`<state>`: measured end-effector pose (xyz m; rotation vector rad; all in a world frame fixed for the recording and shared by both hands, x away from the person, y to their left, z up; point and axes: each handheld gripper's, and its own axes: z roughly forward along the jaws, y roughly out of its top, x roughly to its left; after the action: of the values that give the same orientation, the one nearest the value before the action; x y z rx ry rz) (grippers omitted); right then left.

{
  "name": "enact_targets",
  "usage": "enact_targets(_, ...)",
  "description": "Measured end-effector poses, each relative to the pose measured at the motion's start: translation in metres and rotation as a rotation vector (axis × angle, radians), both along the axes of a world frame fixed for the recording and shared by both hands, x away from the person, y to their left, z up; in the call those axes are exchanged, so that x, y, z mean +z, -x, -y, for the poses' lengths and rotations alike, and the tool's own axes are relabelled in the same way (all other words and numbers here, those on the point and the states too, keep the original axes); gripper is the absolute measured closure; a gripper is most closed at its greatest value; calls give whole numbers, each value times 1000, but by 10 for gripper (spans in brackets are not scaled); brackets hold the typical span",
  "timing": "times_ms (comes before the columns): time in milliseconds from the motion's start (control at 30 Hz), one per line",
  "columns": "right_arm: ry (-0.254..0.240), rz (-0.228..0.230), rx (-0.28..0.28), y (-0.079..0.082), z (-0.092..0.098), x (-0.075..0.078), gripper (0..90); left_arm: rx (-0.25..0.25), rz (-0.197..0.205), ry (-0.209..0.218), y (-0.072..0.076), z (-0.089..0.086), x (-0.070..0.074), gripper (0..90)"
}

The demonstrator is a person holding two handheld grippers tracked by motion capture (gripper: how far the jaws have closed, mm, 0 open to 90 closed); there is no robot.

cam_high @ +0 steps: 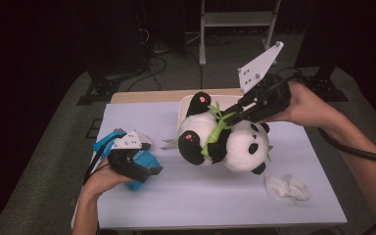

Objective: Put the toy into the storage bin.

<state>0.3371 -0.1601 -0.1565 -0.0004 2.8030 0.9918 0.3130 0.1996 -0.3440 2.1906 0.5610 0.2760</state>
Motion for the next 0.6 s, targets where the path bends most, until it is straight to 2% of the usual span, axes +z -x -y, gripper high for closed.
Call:
enact_targets(333,10,15,-33,-19,0,12,770,12,3,11,0,-5,0,96)
enact_targets(600,18,20,-66,-44,2,25,770,27,1,17,-2,-12,1,97)
